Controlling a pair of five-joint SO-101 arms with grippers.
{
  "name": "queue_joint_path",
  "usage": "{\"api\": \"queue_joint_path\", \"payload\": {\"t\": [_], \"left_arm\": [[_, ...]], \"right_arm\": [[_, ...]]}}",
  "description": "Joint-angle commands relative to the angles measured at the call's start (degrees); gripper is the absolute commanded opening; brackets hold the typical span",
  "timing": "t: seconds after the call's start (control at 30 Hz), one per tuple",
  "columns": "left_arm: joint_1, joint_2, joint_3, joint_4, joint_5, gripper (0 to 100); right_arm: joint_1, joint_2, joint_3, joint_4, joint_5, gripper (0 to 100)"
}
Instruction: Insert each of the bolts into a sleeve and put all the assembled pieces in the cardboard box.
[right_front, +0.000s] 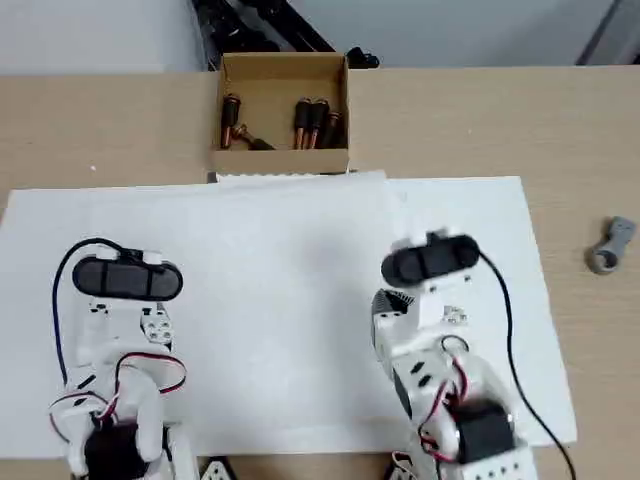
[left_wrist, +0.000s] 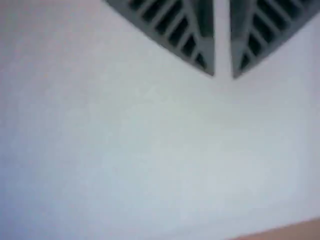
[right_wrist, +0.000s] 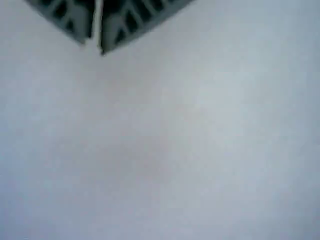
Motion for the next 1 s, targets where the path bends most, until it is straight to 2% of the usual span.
{"api": "queue_joint_path", "payload": {"t": [0.0, 0.17, 0.43, 0.97], "left_arm": [[-0.18, -0.79, 1.45, -1.67, -0.18, 1], [-0.53, -0.79, 6.73, -2.55, -0.18, 1], [-0.26, -0.79, 13.85, -2.55, -0.18, 1], [-0.18, -0.88, 14.11, -2.55, -0.53, 1]], "right_arm": [[0.31, -8.04, 7.12, -3.56, 5.8, 0.3], [0.31, -4.79, 16.62, -4.26, 11.87, 0.3], [0.31, -7.6, 18.37, -4.09, 11.78, 0.3], [0.22, -7.52, 18.37, -4.18, 12.04, 0.3]]}}
